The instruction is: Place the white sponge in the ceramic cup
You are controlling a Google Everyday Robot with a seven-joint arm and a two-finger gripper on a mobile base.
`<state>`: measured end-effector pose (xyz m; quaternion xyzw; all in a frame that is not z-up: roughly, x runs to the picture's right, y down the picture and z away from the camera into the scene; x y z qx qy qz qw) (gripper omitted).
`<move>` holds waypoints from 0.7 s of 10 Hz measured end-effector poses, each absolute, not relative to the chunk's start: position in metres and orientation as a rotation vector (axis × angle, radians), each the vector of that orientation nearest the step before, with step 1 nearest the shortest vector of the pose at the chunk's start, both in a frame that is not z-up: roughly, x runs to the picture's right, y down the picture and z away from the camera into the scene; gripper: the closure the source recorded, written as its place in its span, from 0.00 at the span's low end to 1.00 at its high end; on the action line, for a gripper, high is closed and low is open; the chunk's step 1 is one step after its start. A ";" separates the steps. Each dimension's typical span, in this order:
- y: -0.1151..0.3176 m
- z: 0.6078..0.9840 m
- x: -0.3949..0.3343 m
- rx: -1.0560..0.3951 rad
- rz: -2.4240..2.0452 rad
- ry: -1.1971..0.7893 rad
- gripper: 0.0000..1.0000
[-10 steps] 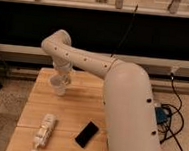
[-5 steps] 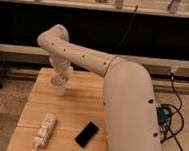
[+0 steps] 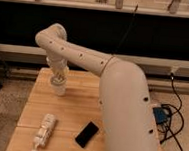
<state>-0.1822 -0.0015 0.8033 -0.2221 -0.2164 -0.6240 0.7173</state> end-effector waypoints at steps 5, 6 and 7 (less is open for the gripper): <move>0.006 0.819 -0.207 -0.490 -1.400 -0.566 0.95; 0.005 0.820 -0.206 -0.489 -1.400 -0.568 0.88; 0.004 0.821 -0.207 -0.487 -1.403 -0.570 0.74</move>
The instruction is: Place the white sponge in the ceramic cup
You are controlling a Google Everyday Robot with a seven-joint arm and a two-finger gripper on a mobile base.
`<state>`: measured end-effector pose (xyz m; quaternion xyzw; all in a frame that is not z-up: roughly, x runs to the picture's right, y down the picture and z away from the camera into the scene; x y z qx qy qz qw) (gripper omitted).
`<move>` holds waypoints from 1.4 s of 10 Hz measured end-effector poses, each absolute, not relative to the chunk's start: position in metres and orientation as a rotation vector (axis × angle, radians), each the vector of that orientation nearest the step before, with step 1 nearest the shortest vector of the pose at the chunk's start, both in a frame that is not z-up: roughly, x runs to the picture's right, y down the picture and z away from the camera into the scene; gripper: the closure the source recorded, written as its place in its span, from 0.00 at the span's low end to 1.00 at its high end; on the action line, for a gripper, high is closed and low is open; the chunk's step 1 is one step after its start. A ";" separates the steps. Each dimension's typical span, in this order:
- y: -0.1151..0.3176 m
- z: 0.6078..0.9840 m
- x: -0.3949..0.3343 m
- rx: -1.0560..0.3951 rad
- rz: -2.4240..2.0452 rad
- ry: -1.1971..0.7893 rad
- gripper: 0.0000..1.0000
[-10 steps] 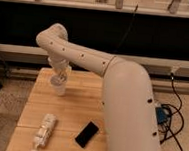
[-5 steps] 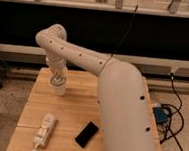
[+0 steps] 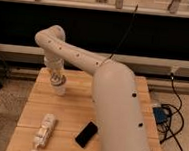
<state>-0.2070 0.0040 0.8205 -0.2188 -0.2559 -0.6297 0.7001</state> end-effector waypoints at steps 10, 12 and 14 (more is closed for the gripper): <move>0.004 0.821 -0.197 -0.457 -1.404 -0.516 0.20; 0.002 0.821 -0.194 -0.444 -1.401 -0.502 0.24; 0.003 0.824 -0.189 -0.467 -1.393 -0.525 0.33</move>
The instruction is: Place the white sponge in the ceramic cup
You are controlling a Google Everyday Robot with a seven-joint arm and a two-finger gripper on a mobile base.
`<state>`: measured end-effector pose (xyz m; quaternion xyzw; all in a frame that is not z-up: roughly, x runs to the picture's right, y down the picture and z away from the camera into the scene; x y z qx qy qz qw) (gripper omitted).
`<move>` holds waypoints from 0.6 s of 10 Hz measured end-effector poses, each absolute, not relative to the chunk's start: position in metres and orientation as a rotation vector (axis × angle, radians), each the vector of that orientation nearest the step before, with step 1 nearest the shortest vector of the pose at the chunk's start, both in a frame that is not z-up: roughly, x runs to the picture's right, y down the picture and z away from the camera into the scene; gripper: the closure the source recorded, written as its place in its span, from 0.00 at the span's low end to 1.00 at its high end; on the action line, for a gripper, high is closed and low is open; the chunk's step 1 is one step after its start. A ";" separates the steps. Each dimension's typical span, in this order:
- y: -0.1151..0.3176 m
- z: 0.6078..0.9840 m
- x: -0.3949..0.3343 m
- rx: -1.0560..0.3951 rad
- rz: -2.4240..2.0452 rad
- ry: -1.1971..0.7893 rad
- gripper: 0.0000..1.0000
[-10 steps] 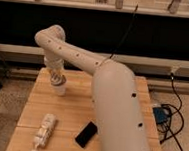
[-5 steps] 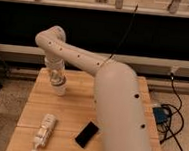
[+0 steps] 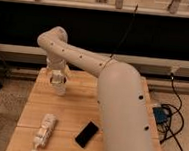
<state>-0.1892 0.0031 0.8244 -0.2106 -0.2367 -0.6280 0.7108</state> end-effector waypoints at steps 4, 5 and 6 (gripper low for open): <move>0.001 0.825 -0.182 -0.458 -1.386 -0.506 0.51; 0.001 0.826 -0.182 -0.459 -1.384 -0.509 0.47; 0.002 0.827 -0.180 -0.461 -1.382 -0.511 0.44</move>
